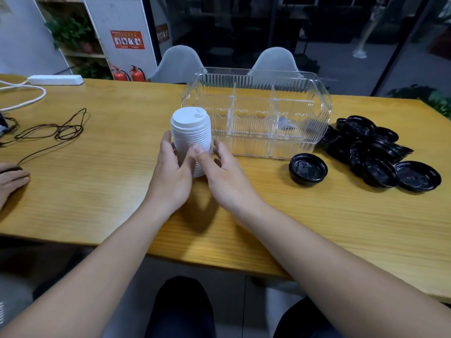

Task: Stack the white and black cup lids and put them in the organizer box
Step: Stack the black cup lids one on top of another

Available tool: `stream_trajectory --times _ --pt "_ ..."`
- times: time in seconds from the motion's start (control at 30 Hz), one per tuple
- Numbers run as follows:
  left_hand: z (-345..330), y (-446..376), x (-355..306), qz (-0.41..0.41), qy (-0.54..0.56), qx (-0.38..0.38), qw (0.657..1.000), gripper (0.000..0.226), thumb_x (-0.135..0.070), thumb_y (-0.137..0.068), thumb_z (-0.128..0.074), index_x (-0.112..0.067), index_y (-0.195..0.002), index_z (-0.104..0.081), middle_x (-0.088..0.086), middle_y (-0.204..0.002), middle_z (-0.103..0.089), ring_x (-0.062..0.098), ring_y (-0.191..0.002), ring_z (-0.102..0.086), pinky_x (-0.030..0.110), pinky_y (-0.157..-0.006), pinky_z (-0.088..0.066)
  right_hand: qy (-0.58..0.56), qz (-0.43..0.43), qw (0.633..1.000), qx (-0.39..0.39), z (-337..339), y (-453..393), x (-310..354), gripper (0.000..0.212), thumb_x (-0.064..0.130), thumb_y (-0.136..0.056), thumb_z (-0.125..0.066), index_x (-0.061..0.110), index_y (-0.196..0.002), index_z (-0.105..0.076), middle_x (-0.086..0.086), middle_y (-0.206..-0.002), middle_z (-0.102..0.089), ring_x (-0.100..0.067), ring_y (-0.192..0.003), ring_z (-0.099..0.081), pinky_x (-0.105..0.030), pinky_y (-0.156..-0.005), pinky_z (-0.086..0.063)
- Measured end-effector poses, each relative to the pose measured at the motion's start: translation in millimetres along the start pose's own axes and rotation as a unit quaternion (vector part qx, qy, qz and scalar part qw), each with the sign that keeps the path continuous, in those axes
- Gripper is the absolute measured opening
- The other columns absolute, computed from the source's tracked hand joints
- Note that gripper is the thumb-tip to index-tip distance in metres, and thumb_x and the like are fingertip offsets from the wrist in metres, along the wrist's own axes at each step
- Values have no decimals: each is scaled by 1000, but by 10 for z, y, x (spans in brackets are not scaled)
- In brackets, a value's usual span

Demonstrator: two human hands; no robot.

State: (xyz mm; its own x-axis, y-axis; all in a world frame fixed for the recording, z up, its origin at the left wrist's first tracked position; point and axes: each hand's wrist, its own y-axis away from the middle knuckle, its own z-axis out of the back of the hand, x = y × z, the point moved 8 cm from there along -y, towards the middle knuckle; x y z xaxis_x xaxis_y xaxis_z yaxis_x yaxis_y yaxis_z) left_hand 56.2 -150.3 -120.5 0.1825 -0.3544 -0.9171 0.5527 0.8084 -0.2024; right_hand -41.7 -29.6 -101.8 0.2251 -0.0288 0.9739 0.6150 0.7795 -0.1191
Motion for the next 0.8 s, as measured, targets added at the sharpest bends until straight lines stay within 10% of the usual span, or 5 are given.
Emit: stream_trajectory --times 0.1,0.23,0.37,0.57,0.8 --pt "98 156 -34 8 -40 -52 998 100 -68 -104 -67 -22 -180 -19 1 -177 -38 14 -165 -38 34 -131 -32 48 -35 998 4 183 84 -95 80 67 -106 -61 27 -171 -39 12 -173 -46 -12 -158 -46 -46 -131 -38" --pt "156 588 -403 -106 -57 -113 986 52 -42 -106 -71 -24 -152 -52 -11 -147 -52 18 -146 -51 28 -122 -36 206 33 978 -17 750 324 -43 59 51 -106 -72 24 -156 -61 9 -152 -61 -9 -136 -60 -39 -120 -47" --pt "-274 663 -730 -170 -48 -42 983 17 -20 -110 -71 -30 -124 -70 -15 -123 -70 12 -125 -63 22 -109 -44 382 59 918 -89 1482 430 -58 41 46 -103 -75 25 -139 -73 4 -135 -68 -21 -129 -61 -47 -118 -44" --pt "-1199 474 -878 -204 -76 78 973 16 -15 -108 -73 -26 -117 -81 -14 -113 -77 6 -113 -69 16 -97 -47 516 65 844 -131 2024 379 -331 41 61 -99 -74 27 -121 -83 3 -118 -72 -28 -117 -61 -49 -106 -40" --pt "-1789 188 -883 -167 -94 169 967 17 -17 -111 -68 -23 -109 -84 -14 -101 -78 -15 -72 -60 7 -68 -39 550 199 791 -180 2021 468 -332 23 36 -104 -70 22 -99 -88 6 -103 -74 -29 -99 -61 -51 -102 -40"
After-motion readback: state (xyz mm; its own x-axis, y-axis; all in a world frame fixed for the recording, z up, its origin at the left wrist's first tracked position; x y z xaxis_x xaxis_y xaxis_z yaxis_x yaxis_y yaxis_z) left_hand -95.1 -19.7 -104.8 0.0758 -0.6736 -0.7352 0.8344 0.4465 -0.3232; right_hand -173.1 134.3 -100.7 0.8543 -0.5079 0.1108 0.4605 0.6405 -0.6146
